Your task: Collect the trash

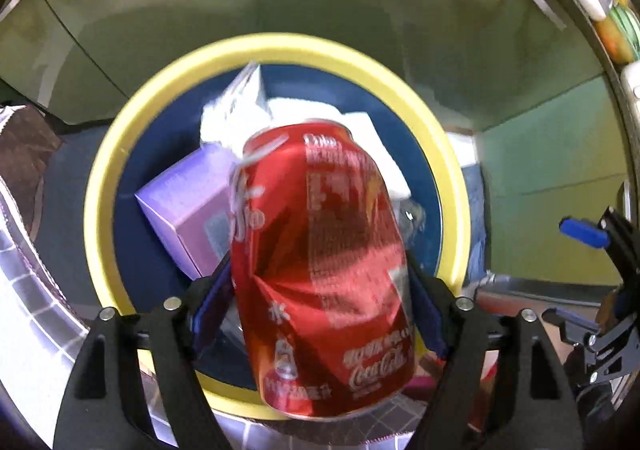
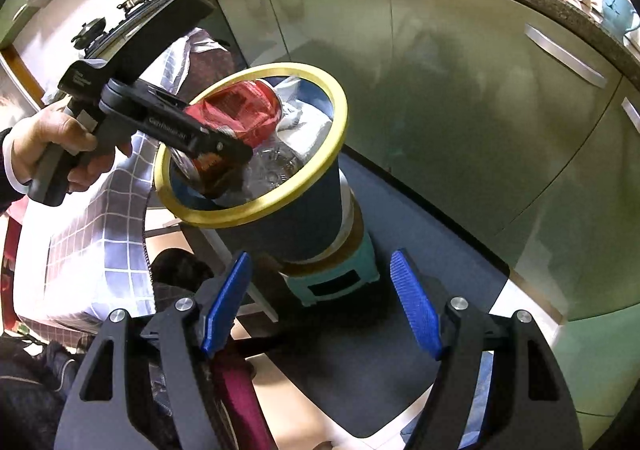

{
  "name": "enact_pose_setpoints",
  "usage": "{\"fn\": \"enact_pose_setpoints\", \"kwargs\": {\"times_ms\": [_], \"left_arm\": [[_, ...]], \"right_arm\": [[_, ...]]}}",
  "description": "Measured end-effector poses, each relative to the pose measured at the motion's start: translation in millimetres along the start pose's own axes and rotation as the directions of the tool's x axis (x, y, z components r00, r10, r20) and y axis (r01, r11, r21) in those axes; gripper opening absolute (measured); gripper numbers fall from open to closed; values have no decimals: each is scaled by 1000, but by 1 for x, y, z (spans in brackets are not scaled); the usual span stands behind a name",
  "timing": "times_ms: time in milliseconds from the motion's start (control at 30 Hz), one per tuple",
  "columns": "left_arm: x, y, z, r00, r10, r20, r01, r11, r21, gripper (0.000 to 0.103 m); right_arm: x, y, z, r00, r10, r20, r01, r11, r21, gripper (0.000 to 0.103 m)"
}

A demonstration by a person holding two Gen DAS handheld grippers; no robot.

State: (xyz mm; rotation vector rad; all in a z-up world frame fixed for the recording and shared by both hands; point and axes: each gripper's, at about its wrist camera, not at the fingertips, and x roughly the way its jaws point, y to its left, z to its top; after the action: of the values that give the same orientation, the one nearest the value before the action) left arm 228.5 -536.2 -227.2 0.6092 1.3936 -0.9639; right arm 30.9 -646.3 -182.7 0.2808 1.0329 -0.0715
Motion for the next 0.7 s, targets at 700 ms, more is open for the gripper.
{"fn": "enact_pose_setpoints", "kwargs": {"times_ms": [700], "left_arm": [[-102, 9, -90, 946, 66, 318, -54, 998, -46, 90]], "right_arm": [[-7, 8, -10, 1000, 19, 11, -19, 999, 36, 72]]}}
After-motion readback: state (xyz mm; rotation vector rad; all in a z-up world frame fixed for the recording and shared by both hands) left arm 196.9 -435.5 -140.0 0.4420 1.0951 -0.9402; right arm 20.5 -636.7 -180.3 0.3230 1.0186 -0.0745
